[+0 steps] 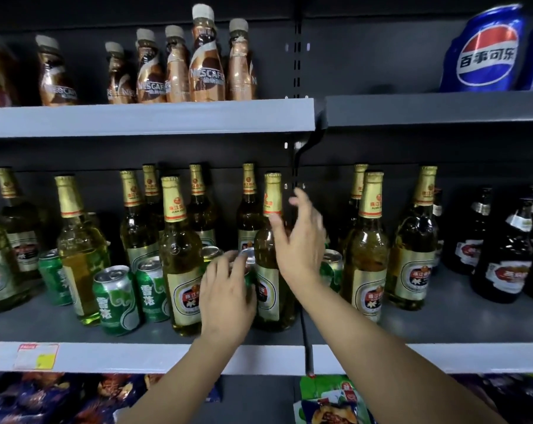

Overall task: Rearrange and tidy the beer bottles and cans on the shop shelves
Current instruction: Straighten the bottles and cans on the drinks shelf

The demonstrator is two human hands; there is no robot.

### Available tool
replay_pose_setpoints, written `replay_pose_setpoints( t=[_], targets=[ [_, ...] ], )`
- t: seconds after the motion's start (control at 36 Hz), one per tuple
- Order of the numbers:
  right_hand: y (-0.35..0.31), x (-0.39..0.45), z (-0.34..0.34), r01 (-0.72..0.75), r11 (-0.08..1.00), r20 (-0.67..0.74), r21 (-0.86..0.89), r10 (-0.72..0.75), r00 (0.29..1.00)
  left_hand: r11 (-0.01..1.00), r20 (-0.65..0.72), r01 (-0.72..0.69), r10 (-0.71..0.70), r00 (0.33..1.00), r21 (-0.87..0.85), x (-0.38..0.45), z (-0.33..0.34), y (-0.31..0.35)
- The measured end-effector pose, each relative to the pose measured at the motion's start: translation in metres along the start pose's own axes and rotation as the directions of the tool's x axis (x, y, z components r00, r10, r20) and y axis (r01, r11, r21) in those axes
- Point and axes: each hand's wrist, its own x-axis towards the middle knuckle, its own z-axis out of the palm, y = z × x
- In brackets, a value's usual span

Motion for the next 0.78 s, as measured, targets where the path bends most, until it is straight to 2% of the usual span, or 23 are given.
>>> replay_pose_setpoints(
  t=[0.06, 0.11, 0.17, 0.22, 0.36, 0.42, 0.47, 0.53, 0.58, 0.61, 0.72, 0.78],
  targets=[
    [0.009, 0.000, -0.021, 0.046, 0.997, -0.283, 0.065, -0.026, 0.959, 0.984, -0.140, -0.116, 0.097, 0.985, -0.134, -0.001, -0.002, 0.016],
    [0.028, 0.005, -0.042, -0.011, 0.997, -0.435, 0.073, 0.042, 0.899, 0.948, -0.195, -0.245, 0.205, 0.959, -0.205, 0.000, -0.005, 0.039],
    [0.054, 0.009, -0.061, -0.106, 0.992, -0.429, 0.064, 0.123, 0.895, 0.912, -0.200, -0.322, 0.275, 0.940, -0.256, 0.001, -0.002, 0.064],
    [0.082, 0.008, -0.079, -0.178, 0.982, -0.397, 0.062, 0.188, 0.898, 0.879, -0.208, -0.331, 0.273, 0.939, -0.342, 0.001, 0.003, 0.087],
    [0.148, 0.002, -0.122, -0.405, 0.907, -0.484, 0.115, 0.407, 0.774, 0.824, -0.264, -0.356, 0.260, 0.929, -0.440, -0.010, 0.019, 0.138],
    [0.174, 0.002, -0.137, -0.507, 0.860, -0.440, 0.065, 0.480, 0.759, 0.807, -0.252, -0.404, 0.323, 0.912, -0.429, -0.017, 0.027, 0.160],
    [0.199, 0.002, -0.149, -0.580, 0.815, -0.324, 0.005, 0.550, 0.770, 0.776, -0.220, -0.449, 0.392, 0.893, -0.443, -0.023, 0.036, 0.182],
    [0.216, 0.002, -0.157, -0.611, 0.791, -0.112, -0.020, 0.606, 0.788, 0.769, -0.170, -0.429, 0.398, 0.901, -0.473, -0.027, 0.047, 0.202],
    [0.224, 0.001, -0.160, -0.630, 0.776, 0.118, 0.038, 0.622, 0.774, 0.779, -0.115, -0.361, 0.355, 0.928, -0.512, -0.030, 0.057, 0.217],
    [0.227, 0.002, -0.159, -0.636, 0.768, 0.190, 0.070, 0.616, 0.765, 0.779, -0.089, -0.332, 0.338, 0.937, -0.532, -0.030, 0.061, 0.222],
    [0.240, 0.007, -0.155, -0.631, 0.772, 0.318, -0.081, 0.620, 0.718, 0.750, -0.062, -0.314, 0.344, 0.937, -0.583, -0.027, 0.072, 0.238],
    [0.241, 0.010, -0.155, -0.514, 0.842, 0.334, -0.164, 0.538, 0.774, 0.733, -0.059, -0.296, 0.331, 0.942, -0.613, -0.023, 0.076, 0.245]
  ],
)
